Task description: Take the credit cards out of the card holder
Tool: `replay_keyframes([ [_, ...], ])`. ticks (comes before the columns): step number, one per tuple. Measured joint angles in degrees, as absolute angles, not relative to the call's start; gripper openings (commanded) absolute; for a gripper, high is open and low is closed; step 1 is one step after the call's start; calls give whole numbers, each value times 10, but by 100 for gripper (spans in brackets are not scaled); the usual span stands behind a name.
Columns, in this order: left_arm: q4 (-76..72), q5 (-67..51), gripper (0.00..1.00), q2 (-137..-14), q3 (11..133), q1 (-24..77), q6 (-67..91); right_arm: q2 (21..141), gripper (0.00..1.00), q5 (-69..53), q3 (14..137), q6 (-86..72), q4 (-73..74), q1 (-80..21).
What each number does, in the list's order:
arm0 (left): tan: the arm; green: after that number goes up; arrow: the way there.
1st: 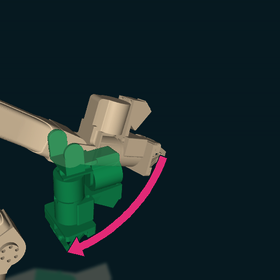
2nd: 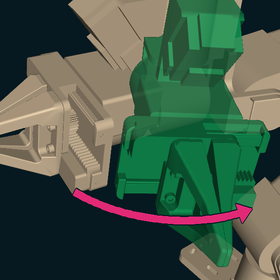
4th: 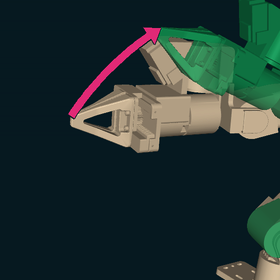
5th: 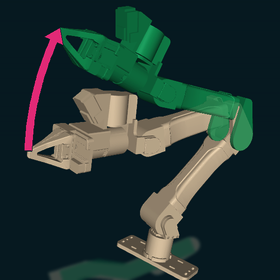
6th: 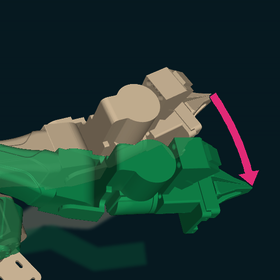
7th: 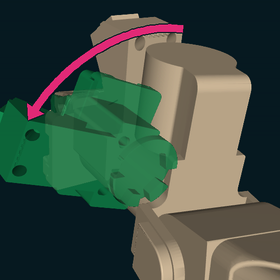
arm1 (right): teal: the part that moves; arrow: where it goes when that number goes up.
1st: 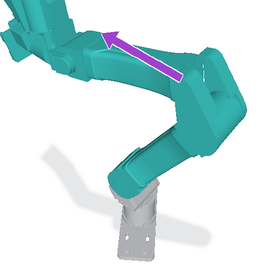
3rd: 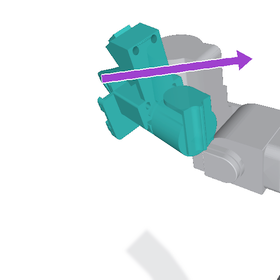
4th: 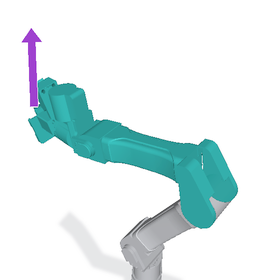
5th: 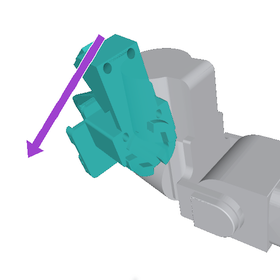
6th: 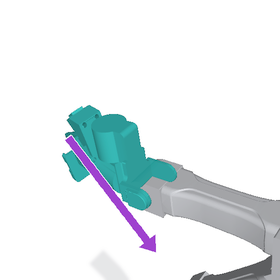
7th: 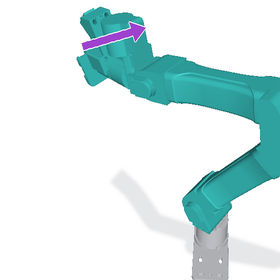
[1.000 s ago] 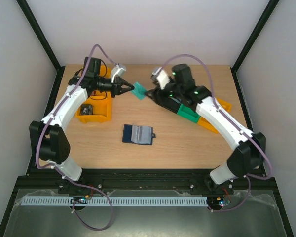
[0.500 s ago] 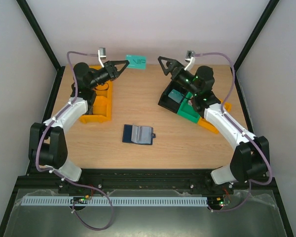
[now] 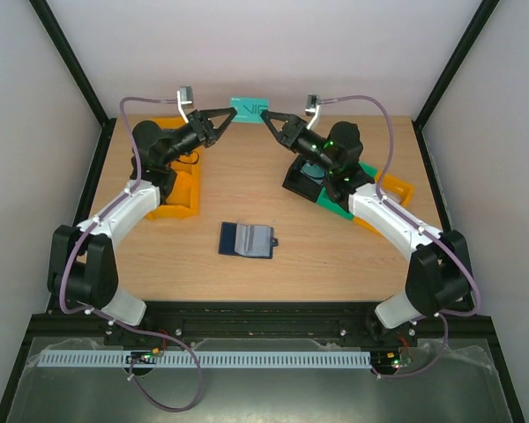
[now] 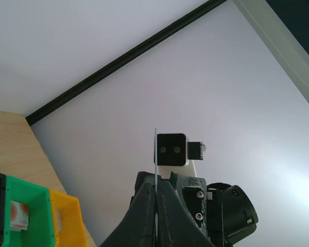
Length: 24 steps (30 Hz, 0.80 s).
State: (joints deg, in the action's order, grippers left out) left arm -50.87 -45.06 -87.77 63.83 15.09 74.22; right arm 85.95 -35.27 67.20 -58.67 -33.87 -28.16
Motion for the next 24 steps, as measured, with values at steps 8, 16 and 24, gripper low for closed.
replay_keyframes([
  [8,-502,-448,3,-876,633,154,735,875,1,-364,679,-606,-352,-282],
  [16,-378,-428,99,-863,635,154,618,871,2,-331,680,-616,-264,-249],
  [24,-113,-307,99,-853,650,148,376,844,2,-120,679,-615,50,-129],
])
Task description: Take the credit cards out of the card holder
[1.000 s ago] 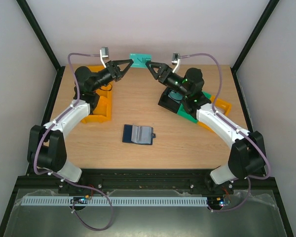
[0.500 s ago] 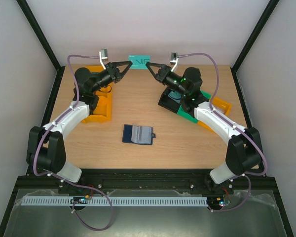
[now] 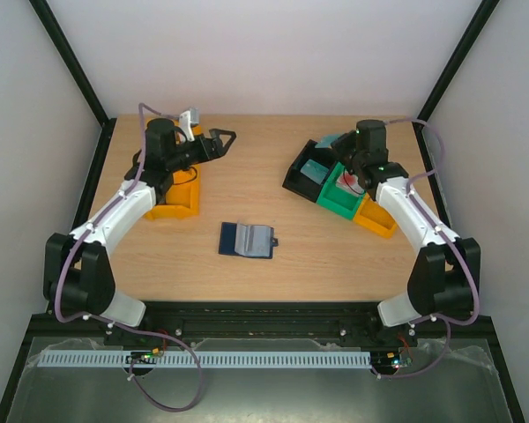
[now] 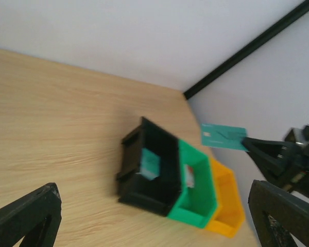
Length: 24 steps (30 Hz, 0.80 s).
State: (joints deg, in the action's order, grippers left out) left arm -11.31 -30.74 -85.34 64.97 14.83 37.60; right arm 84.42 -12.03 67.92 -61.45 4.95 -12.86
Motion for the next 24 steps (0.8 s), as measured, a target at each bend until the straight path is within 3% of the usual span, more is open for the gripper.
replay_keyframes([
  [5,-53,-269,99,-841,643,124,322,875,2,-72,691,-611,140,-124],
  [16,-35,-245,99,-828,615,90,294,1048,2,-54,761,-668,135,-125],
  [24,-32,-240,99,-828,613,82,288,1076,2,-54,778,-706,118,-131],
])
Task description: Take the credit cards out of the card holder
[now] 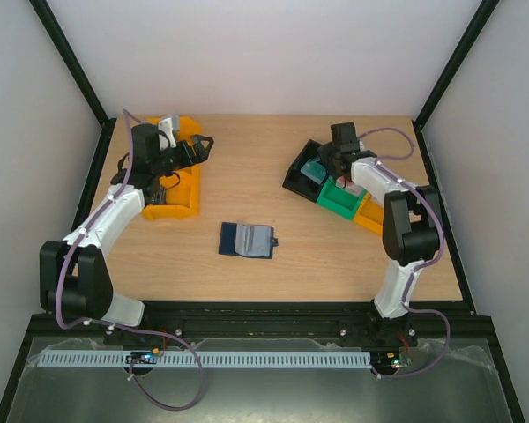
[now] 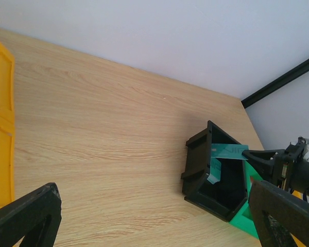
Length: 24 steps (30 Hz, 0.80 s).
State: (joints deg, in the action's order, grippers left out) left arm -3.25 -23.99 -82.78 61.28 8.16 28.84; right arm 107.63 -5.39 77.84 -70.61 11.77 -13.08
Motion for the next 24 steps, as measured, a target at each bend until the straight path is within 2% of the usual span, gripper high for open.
replay_keyframes([
  [12,-33,-239,99,-828,610,80,285,1106,3,-54,779,-742,86,-133],
  [16,-33,-238,99,-828,609,79,284,1116,25,-53,784,-742,88,-133],
  [21,-32,-235,99,-828,607,79,283,1124,47,-45,803,-735,116,-133],
  [24,-32,-235,99,-828,606,79,282,1124,54,-28,828,-723,138,-133],
])
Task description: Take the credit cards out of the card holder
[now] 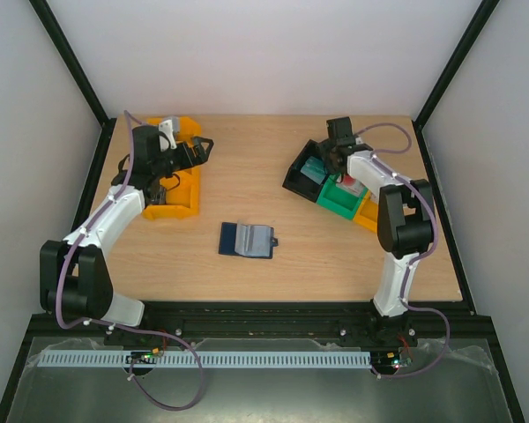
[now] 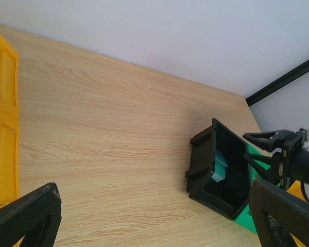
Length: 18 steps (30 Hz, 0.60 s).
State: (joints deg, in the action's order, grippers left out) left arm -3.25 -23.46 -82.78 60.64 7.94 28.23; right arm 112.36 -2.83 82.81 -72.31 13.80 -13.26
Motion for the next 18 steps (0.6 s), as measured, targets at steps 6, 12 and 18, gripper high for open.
replay_keyframes([
  [6,-31,-234,99,-828,594,80,282,1124,57,9,919,-668,206,-137],
  [12,-17,-237,99,-827,560,90,289,1123,55,56,999,-549,255,-174],
  [18,-11,-253,99,-823,504,101,318,1139,50,50,1042,-380,332,-205],
])
